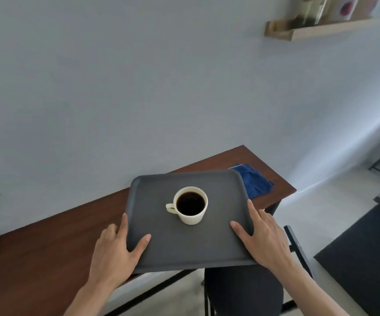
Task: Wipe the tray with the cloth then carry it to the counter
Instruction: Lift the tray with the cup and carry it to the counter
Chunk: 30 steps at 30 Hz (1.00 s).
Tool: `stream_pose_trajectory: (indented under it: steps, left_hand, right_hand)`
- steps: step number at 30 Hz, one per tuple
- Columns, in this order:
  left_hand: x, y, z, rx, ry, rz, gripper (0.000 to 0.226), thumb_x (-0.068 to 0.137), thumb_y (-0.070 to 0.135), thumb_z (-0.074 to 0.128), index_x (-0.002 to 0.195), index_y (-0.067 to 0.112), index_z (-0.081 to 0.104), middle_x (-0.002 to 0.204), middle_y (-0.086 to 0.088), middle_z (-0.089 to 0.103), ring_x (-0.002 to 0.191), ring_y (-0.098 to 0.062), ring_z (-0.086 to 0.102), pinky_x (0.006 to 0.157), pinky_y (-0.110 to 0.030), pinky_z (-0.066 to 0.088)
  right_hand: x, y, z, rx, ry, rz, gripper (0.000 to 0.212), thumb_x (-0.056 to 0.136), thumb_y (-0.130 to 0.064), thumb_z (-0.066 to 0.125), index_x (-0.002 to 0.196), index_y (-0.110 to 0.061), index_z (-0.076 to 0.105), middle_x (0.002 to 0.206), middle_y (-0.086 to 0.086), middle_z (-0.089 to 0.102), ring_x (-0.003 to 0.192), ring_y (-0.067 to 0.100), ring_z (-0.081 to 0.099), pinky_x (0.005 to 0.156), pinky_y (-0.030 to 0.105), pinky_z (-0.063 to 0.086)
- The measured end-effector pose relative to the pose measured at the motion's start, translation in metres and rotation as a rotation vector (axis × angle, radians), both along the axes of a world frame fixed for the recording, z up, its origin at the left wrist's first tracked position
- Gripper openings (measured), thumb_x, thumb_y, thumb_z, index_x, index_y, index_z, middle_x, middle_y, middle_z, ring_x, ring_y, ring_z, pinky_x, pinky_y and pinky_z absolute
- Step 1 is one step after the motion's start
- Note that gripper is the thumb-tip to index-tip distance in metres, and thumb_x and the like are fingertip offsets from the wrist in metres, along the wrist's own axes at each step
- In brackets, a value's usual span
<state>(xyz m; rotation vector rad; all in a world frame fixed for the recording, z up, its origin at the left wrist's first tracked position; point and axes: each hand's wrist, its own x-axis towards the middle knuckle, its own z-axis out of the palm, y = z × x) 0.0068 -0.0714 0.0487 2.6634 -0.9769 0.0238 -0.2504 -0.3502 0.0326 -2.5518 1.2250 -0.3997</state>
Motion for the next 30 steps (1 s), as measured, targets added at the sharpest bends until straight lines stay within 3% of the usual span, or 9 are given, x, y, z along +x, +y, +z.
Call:
stream_pose_trajectory:
  steps: [4,10,16,23,30]
  left_hand:
    - [-0.021,-0.032,0.003,-0.009,-0.014,-0.125,0.105,0.086,0.09,0.029,0.162,0.017,0.028,0.097,0.003,0.048,0.093,-0.02,0.052,0.082,-0.042,0.055]
    - [-0.071,-0.097,0.011,-0.024,-0.008,-0.33,0.105,0.086,0.088,0.031,0.161,0.015,0.03,0.092,0.006,0.043,0.089,-0.017,0.047,0.078,-0.038,0.053]
    - [-0.14,-0.164,0.013,-0.045,-0.007,-0.511,0.105,0.086,0.088,0.032,0.16,0.014,0.031,0.091,0.007,0.041,0.088,-0.017,0.047,0.076,-0.038,0.053]
    - [-0.261,-0.241,0.013,-0.075,0.038,-0.695,0.104,0.087,0.088,0.037,0.162,0.016,0.029,0.11,0.0,0.053,0.108,-0.021,0.053,0.09,-0.04,0.055]
    - [-0.385,-0.304,0.015,-0.083,0.094,-0.839,0.1,0.088,0.082,0.043,0.163,0.019,0.024,0.104,0.003,0.049,0.106,-0.017,0.05,0.086,-0.037,0.055]
  right_hand:
    - [-0.055,0.003,0.009,-0.014,0.006,-0.111,0.088,0.093,-0.082,0.028,0.163,-0.034,0.006,0.106,-0.014,0.047,0.094,0.007,0.045,0.075,0.025,0.04]
    - [-0.15,0.004,0.017,-0.026,-0.004,-0.316,0.085,0.092,-0.081,0.031,0.162,-0.033,0.016,0.095,-0.013,0.05,0.089,0.01,0.05,0.069,0.03,0.048]
    - [-0.245,0.004,0.022,-0.039,0.014,-0.514,0.085,0.093,-0.077,0.037,0.162,-0.029,0.022,0.091,-0.014,0.047,0.084,0.008,0.047,0.059,0.025,0.039]
    - [-0.376,-0.003,0.026,-0.052,0.015,-0.713,0.087,0.093,-0.076,0.038,0.162,-0.026,0.025,0.092,-0.013,0.047,0.085,0.01,0.046,0.059,0.025,0.036]
    - [-0.499,-0.015,0.032,-0.062,0.013,-0.856,0.088,0.092,-0.076,0.039,0.163,-0.027,0.023,0.09,-0.013,0.047,0.084,0.01,0.046,0.059,0.024,0.034]
